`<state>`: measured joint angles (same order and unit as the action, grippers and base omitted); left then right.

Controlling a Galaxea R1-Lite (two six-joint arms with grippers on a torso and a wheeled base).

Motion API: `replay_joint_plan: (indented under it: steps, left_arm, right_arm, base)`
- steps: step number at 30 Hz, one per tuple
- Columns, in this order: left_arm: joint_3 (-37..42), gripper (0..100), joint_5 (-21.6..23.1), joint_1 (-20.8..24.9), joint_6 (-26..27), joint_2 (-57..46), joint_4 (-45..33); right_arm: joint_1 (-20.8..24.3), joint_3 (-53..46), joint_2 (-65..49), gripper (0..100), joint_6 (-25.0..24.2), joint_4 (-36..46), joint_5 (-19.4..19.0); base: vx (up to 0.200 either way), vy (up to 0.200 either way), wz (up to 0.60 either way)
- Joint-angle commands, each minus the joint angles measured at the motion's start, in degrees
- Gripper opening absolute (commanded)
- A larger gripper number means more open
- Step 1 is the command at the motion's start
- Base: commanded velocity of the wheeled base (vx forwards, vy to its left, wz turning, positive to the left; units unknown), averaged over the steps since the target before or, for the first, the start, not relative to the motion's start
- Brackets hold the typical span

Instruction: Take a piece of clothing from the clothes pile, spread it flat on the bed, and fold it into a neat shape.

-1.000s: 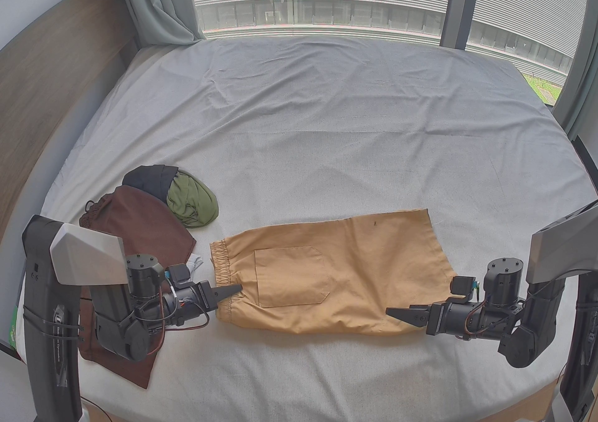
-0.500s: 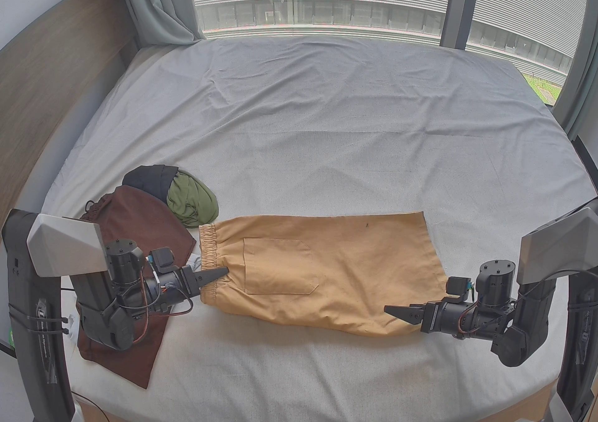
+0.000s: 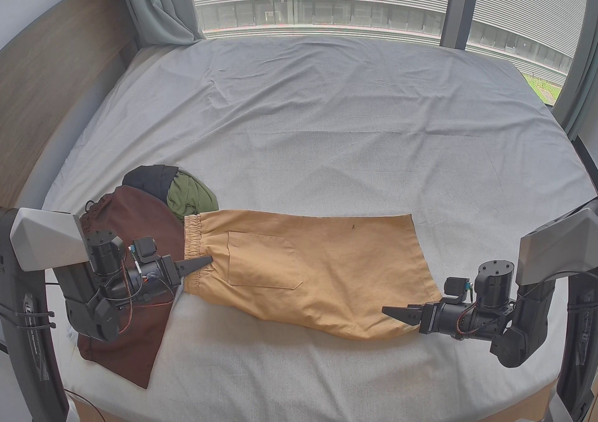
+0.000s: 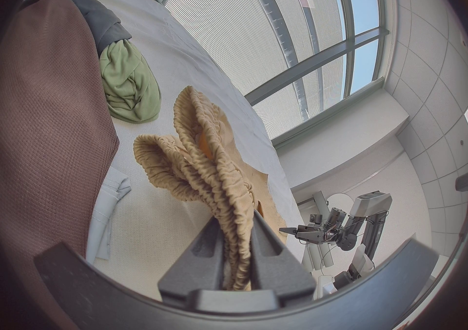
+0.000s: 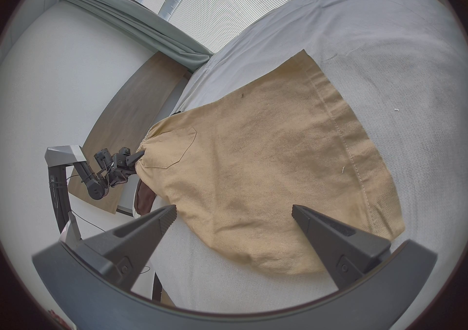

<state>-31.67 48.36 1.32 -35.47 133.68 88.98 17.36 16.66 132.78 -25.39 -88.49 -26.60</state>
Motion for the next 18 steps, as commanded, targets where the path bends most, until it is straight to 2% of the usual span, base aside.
replay_joint_plan:
  steps: [1, 4, 10, 18]
  left_arm:
    - [0.1, 0, 0.2, -0.5, 0.0, -0.5, 0.1]
    - [0.4, 0, 0.8, -1.3, 0.1, -1.1, 0.1]
    - [1.3, 0, 5.3, -4.1, 2.5, -1.6, 0.0]
    - [1.2, 0, 7.1, -6.2, 2.4, -2.2, 0.0]
  right_arm:
    - [0.2, -0.1, -0.7, 100, 0.0, 0.0, 0.0]
    - [0.3, -0.1, -0.9, 100, 0.0, -0.1, 0.0]
    - [0.9, 0.0, -1.3, 100, 0.0, -0.1, 0.0]
    - [0.9, -0.1, -2.4, 100, -0.1, 0.0, 0.0]
  base:
    - [0.0, 0.0, 0.0]
    - [0.0, 0.0, 0.0]
    - [0.0, 0.0, 0.0]
    - [0.0, 0.0, 0.0]
